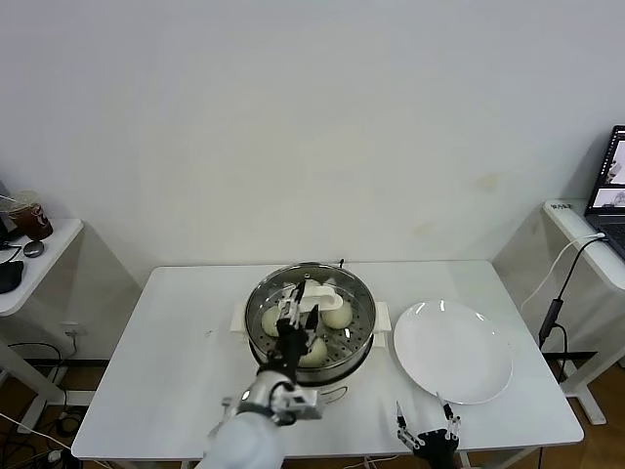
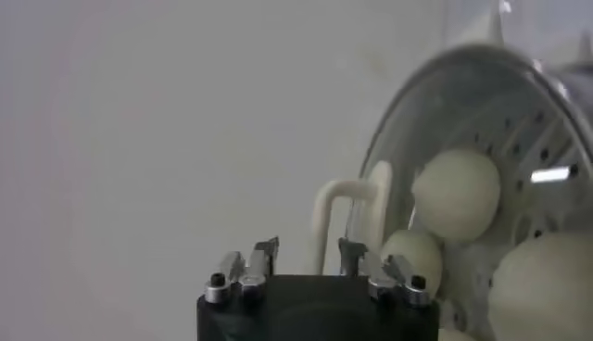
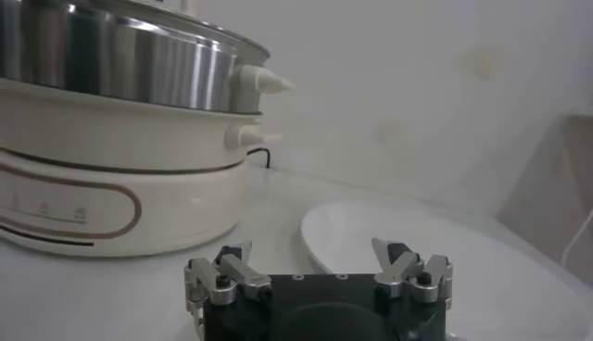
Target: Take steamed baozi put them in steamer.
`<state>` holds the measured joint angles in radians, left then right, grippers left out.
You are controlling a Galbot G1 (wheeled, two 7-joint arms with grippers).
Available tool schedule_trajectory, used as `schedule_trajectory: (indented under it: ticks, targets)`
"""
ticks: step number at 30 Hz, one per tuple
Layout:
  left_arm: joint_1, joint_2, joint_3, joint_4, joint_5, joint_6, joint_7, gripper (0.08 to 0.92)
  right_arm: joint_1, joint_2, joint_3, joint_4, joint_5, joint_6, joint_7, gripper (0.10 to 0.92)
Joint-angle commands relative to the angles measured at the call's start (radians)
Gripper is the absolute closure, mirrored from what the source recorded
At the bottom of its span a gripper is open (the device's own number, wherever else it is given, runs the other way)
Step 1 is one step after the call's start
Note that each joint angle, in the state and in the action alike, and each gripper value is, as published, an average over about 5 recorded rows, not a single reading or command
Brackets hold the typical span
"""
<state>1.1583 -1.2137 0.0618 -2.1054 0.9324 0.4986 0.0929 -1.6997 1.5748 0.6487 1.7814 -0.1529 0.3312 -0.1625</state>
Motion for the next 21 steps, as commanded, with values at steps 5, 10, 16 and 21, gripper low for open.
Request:
schedule_trajectory:
  ticks: [5, 10, 16, 21]
  targets:
    - [0.726, -0.001, -0.584, -0.241, -1.088, -0.591, -0.255, 0.202, -0.007, -0.012, -0.019, 0.027, 0.044, -0.025, -0.013, 0.203]
    - [0.834, -0.016, -0.628, -0.250, -1.227, -0.557, -0.272, 0.178, -0.060, -0.060, -0.060, 0.098, 0.132, -0.110, -0.057, 0.203]
    - [0.867, -0.072, -0.608, -0.132, -1.233, -0.659, -0.267, 0.177, -0.134, -0.122, -0.088, 0.166, 0.168, -0.154, -0.059, 0.203]
    - [0.832, -0.100, -0.643, 0.074, -1.242, -0.792, -0.183, 0.177, -0.151, -0.131, -0.091, 0.179, 0.171, -0.135, -0.050, 0.203]
